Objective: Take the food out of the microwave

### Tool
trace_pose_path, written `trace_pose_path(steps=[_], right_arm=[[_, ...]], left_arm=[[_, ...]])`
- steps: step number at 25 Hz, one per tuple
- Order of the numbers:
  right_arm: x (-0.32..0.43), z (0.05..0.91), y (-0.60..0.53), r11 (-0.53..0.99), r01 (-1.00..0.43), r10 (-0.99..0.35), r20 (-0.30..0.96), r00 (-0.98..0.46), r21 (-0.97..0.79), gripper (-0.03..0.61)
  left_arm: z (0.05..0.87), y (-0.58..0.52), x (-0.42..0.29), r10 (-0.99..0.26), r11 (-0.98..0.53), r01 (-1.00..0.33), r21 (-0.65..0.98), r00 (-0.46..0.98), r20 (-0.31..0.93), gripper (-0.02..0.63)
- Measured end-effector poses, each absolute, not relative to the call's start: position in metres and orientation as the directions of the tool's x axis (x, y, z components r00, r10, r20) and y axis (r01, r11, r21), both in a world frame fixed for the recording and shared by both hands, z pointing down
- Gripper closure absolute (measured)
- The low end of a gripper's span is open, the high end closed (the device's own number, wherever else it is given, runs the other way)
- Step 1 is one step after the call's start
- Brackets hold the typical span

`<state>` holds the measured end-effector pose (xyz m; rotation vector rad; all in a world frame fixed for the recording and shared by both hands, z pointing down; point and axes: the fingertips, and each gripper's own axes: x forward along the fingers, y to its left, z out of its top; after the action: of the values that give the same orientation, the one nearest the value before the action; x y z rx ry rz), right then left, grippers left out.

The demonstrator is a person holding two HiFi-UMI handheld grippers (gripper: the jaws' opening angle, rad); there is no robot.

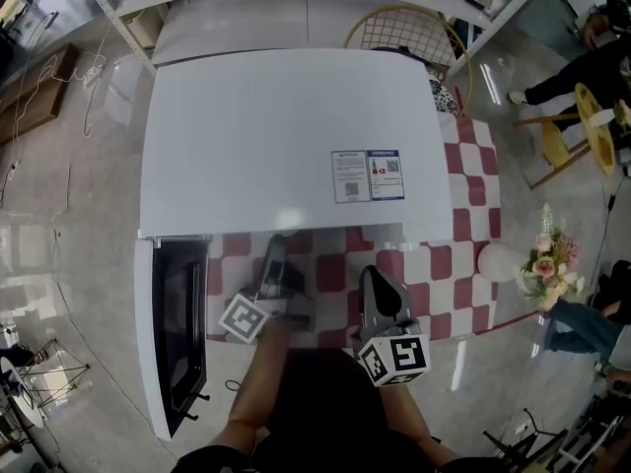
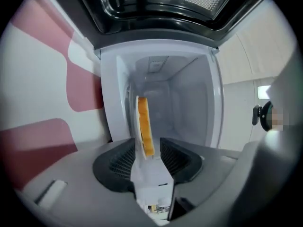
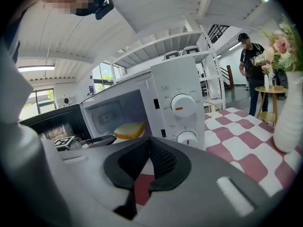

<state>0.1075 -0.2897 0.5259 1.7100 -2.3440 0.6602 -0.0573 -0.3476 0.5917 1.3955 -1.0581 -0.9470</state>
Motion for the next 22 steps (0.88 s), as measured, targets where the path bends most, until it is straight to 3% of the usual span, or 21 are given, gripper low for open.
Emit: trace_pose_path(steps=[10, 17, 22], right_arm=[[0.117, 0.534, -0.295, 0.224, -0.944, -0.859, 0.407, -0.309, -0.242, 0.578], [0.118, 0.537, -0.299, 0.22, -0.946, -0.858, 0.414, -0.305, -0.239, 0.578], [0.12, 0.538, -0.297, 0.215, -0.948, -0.86, 0.416, -0.297, -0.234, 0.578]], left_arm=[[0.599, -0.359, -0.059, -0.966, 0.013, -0.024, 1.0, 0.257, 0.019, 0.455], [0.605, -0.36, -0.063, -0.968, 0.061, -0.026, 0.998, 0.242, 0.065, 0.545], [0.603, -0.362, -0.063, -0.969, 0.069, -0.023, 0.997, 0.237, 0.073, 0.572]])
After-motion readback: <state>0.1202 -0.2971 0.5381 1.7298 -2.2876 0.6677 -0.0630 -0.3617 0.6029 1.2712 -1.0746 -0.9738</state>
